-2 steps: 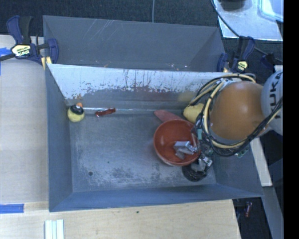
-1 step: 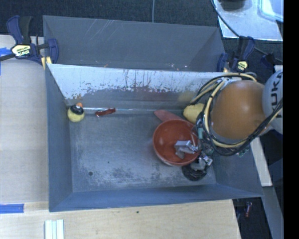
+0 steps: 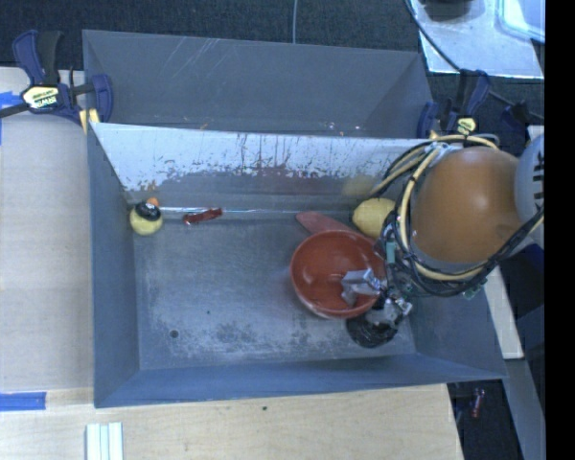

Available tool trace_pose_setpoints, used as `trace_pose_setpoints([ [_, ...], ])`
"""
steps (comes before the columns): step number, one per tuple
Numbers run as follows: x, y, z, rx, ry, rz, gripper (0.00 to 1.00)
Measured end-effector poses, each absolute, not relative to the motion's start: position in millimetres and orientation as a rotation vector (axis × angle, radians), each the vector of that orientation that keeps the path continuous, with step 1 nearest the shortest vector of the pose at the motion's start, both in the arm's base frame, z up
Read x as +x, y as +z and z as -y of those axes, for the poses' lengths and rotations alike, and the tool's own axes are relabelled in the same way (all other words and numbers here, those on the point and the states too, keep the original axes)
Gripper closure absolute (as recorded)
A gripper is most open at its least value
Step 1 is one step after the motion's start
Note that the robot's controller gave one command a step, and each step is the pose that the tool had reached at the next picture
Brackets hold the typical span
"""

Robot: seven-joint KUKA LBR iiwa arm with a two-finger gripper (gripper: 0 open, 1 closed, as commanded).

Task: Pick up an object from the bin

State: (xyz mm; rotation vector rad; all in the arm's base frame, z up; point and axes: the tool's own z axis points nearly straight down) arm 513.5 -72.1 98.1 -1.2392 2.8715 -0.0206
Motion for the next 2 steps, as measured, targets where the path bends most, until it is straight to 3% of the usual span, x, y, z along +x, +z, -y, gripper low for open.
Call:
trace_pose_setpoints([
  [1, 515.4, 126.8, 72.5, -1.234, -0.027, -2.866, 1.00],
  [2, 515.3, 136.4, 72.6, -1.231, -0.027, -2.867, 1.00],
])
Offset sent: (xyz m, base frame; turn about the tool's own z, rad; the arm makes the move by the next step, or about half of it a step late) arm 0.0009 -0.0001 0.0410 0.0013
